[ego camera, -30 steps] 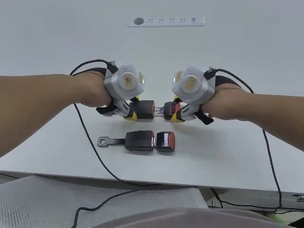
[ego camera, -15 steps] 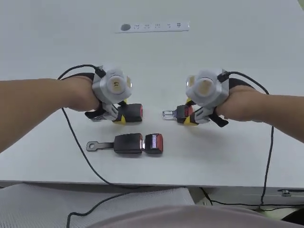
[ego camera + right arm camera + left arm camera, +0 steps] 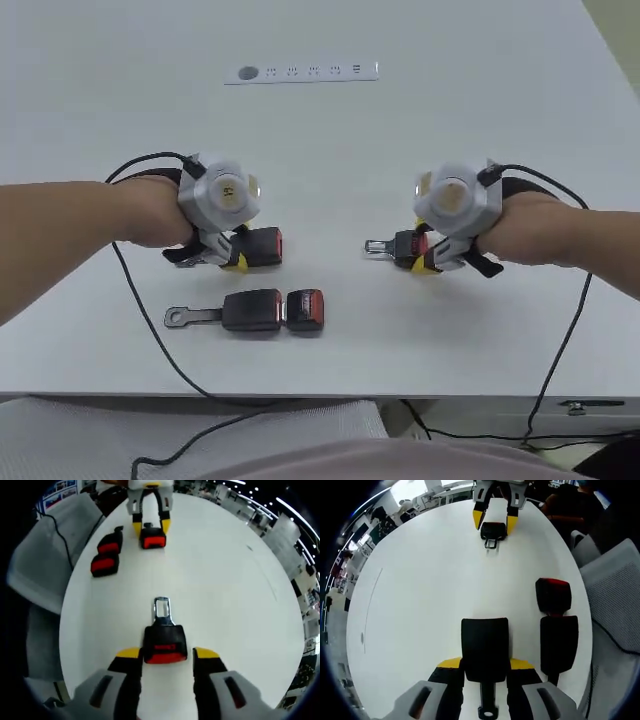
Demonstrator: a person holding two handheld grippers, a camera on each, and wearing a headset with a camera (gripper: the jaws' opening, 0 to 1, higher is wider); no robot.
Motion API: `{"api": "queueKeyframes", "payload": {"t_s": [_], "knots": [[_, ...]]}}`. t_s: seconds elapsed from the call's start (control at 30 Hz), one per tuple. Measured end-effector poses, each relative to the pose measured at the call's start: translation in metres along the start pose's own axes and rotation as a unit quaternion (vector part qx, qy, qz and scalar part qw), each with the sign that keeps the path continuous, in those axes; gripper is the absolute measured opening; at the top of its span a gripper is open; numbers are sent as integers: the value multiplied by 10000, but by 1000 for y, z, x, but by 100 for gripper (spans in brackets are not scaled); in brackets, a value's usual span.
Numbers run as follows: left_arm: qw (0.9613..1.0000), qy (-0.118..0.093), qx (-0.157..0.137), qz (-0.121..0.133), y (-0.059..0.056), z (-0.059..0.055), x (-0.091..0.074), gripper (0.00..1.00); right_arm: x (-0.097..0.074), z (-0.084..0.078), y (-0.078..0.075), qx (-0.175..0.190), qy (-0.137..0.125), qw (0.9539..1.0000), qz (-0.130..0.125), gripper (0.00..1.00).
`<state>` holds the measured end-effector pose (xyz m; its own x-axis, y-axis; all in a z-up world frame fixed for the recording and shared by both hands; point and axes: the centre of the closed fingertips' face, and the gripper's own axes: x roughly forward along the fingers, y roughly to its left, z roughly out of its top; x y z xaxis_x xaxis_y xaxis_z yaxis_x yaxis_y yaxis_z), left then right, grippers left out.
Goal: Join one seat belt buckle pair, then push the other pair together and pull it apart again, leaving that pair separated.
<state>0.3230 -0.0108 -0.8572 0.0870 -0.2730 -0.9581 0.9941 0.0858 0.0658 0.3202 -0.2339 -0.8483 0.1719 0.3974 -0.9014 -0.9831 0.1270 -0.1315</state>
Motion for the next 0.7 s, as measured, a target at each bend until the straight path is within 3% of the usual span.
{"api": "queueKeyframes", "payload": {"t_s": [0.1,0.23,0.43,0.53,0.63,0.7], "knots": [[10000,3,-45,23,0,0,-1,33,-2,-2,-4,63,-8,9999,-127,49],[9988,-108,-472,117,1,-3,-2,33,-7,-4,-5,317,-141,9989,-320,58],[9987,-148,-392,306,-6,-16,-12,41,-22,2,9,755,-544,9948,-419,61],[9955,-438,-585,610,-4,-13,-26,53,-32,6,16,951,-739,9916,-474,63],[9929,-620,-693,736,-12,-16,-44,55,-43,11,26,1107,-952,9881,-491,65],[9892,-790,-864,886,-19,-18,-57,57,-49,14,32,1209,-1088,9852,-533,67]]}}
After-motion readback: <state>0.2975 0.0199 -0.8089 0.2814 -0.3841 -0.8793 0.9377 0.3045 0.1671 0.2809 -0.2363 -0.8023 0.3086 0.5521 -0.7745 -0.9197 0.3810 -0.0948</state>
